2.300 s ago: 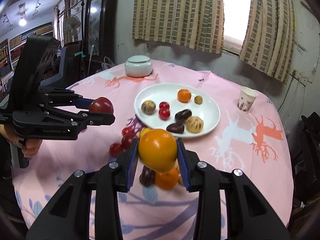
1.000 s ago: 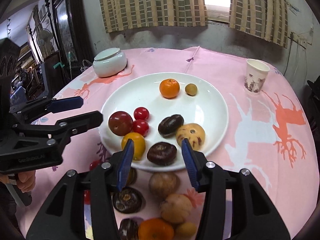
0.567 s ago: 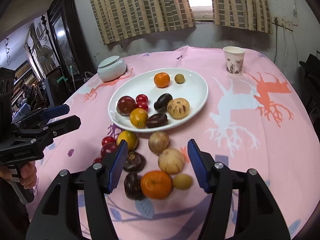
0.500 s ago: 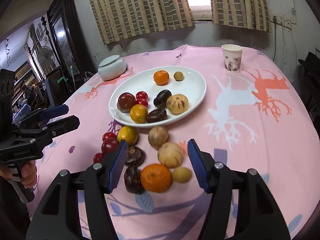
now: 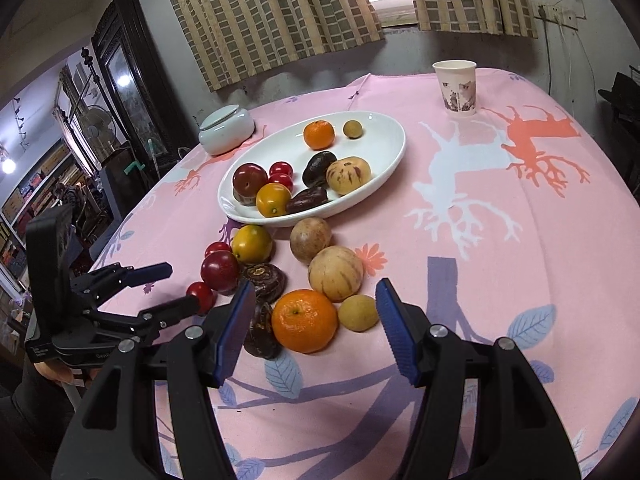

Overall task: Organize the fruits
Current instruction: 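Grasp a red tomato with the left tool while the right tool approaches a small yellow-green fruit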

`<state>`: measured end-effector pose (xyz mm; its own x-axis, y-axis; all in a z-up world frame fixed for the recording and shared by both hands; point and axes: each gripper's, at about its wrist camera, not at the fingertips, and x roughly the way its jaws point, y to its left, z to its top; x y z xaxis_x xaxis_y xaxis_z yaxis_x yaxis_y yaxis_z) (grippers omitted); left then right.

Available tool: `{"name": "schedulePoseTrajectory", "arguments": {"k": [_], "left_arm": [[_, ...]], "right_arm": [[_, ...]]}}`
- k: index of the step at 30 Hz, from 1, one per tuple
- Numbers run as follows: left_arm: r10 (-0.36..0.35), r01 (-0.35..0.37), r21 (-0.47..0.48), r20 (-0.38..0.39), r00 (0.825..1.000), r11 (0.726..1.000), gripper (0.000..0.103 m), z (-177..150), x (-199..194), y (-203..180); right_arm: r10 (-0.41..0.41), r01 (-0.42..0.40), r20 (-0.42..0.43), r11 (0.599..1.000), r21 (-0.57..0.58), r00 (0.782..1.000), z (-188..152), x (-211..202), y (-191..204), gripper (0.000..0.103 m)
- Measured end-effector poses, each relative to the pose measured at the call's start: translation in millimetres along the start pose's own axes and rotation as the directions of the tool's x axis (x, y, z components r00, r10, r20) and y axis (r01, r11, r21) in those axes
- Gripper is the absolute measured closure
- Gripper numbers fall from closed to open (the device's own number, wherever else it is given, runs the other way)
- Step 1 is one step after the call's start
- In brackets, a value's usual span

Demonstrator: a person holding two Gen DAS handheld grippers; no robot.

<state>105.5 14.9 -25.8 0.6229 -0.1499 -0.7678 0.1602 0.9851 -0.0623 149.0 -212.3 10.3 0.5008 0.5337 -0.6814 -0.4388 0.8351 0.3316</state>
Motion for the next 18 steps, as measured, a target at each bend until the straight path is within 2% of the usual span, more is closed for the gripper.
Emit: {"name": "schedulePoseTrajectory", "arguments": {"k": [3,6,7,9,10,15,17,18], "left_arm": [[-0.024,0.024,-0.006,-0.02,1.0,1.0,0.023,-2.6,5.7,2.8],[-0.026,0.025,-0.023,-0.018,1.0,0.999,0.027,-4.0,9.2,4.9],[-0.033,0.032,-0.022,-0.022,0.999,0.999,0.033,-4.1,10.9,4.9],[-0.05,0.049,-0.022,-0.049,0.998,0.999,0.052,-5.3,16.9,4.6],[-0.051,0.05,-0.017,-0.064,0.997,0.999,0.065,-5.8,20.2,3.7],[0.011,-0.009,0.065,-0.03,0.999,0.998,0.064,-9.5,23.1,-8.7],[0.001,0.001,0.073,-0.029,1.0,0.997,0.074,-8.7,22.3,-9.7],[0.002,0.0,0.074,-0.032,0.999,0.997,0.074,-8.0,21.8,-9.7]], "right_arm": [[0.004,-0.004,-0.003,1.0,-0.008,1.0,-1.4,0.3,3.0,0.04],[0.004,-0.005,-0.009,1.0,-0.019,1.0,-1.9,2.0,5.4,0.04],[0.004,-0.004,-0.01,1.0,-0.023,1.0,-2.1,2.2,6.5,0.04],[0.011,-0.011,-0.013,1.0,-0.025,1.0,-2.4,3.0,7.2,0.04],[0.012,-0.012,-0.015,1.0,-0.027,1.0,-2.8,3.8,7.7,0.04],[0.006,-0.007,-0.035,0.999,-0.037,0.999,-4.9,8.6,11.2,0.04],[-0.004,0.002,-0.036,0.998,-0.056,0.999,-5.8,8.8,14.9,0.04],[-0.007,0.005,-0.034,0.998,-0.063,0.999,-6.1,8.2,16.4,0.04]]}}
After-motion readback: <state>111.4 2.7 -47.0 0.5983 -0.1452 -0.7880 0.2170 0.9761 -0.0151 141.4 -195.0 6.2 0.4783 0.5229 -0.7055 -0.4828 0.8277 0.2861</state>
